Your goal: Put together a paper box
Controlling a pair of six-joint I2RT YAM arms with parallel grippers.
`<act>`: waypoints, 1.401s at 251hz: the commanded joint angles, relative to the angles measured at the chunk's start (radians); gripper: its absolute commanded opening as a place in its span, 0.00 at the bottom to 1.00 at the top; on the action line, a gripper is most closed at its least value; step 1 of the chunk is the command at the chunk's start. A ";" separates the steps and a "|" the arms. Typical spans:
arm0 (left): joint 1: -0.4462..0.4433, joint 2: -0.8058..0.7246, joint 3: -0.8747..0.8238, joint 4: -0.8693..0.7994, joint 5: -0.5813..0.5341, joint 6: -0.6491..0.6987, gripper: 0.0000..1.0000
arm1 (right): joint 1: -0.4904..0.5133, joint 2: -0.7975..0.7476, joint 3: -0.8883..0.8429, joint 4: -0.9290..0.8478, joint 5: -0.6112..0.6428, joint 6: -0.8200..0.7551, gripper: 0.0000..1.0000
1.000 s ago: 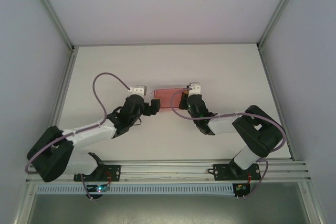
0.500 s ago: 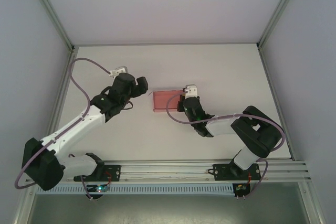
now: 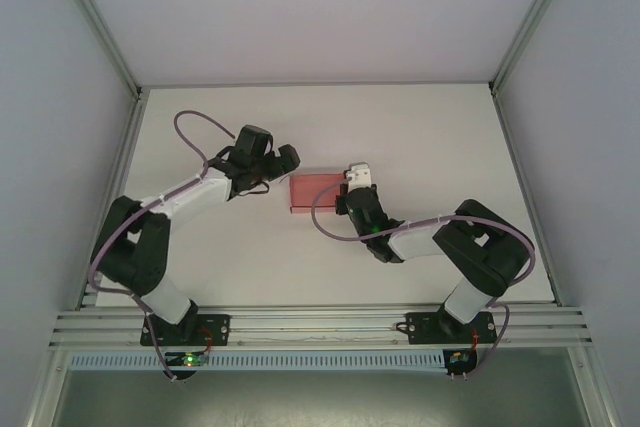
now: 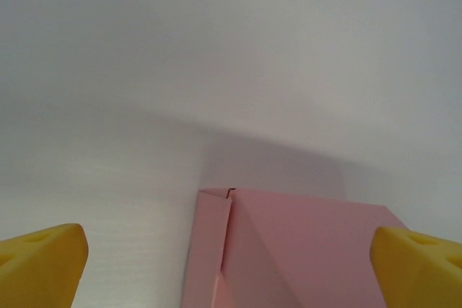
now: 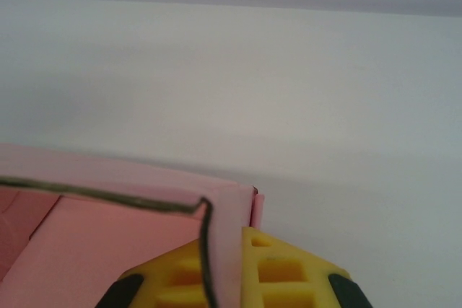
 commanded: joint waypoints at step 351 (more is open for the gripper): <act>0.013 0.183 -0.168 0.368 0.242 -0.084 0.54 | 0.016 -0.041 -0.041 -0.197 -0.175 0.042 0.36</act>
